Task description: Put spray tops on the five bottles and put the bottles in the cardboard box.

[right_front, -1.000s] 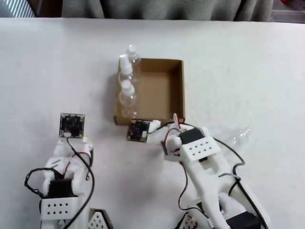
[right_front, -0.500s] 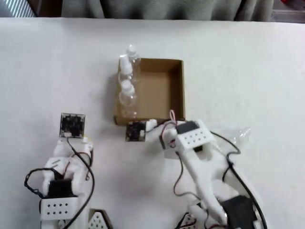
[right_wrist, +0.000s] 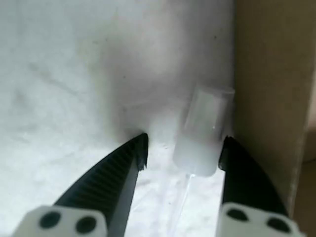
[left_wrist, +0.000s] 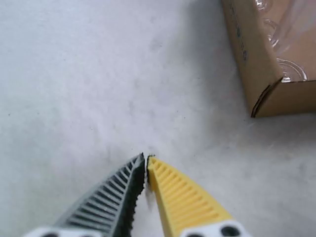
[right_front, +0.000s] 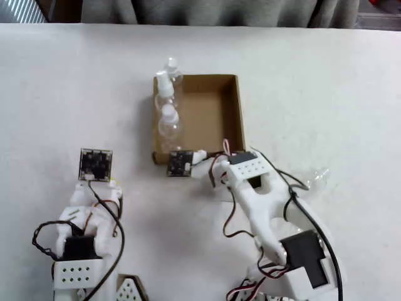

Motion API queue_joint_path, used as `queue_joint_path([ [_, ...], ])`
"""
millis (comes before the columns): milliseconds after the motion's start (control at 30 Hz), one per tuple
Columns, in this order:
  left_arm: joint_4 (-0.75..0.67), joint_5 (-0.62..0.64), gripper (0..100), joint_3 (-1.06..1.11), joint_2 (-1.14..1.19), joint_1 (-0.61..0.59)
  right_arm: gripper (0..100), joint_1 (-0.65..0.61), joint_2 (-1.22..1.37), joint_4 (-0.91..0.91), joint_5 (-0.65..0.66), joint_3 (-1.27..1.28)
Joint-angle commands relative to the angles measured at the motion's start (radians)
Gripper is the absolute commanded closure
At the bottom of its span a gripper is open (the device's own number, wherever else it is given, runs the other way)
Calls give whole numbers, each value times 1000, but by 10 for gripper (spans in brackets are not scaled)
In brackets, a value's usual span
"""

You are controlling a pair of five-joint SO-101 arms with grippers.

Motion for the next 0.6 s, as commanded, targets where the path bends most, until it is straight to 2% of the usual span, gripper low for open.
queue_joint_path([
  [0, -26, -14, 978, -6, -10, -7, 783, 2, 5, -27, 8, -41],
  [133, -26, -14, 978, -6, -10, -7, 916, 1, -25, -21, -5, -41],
  [200, -26, -14, 978, -6, -10, -7, 988, 1, -56, -22, -72, -41],
  [433, -28, -12, 978, -6, -10, -8, 982, -19, -232, 45, -284, -41],
  [567, -28, -9, 978, -6, -10, -8, 982, -97, -378, 134, -546, -52],
])
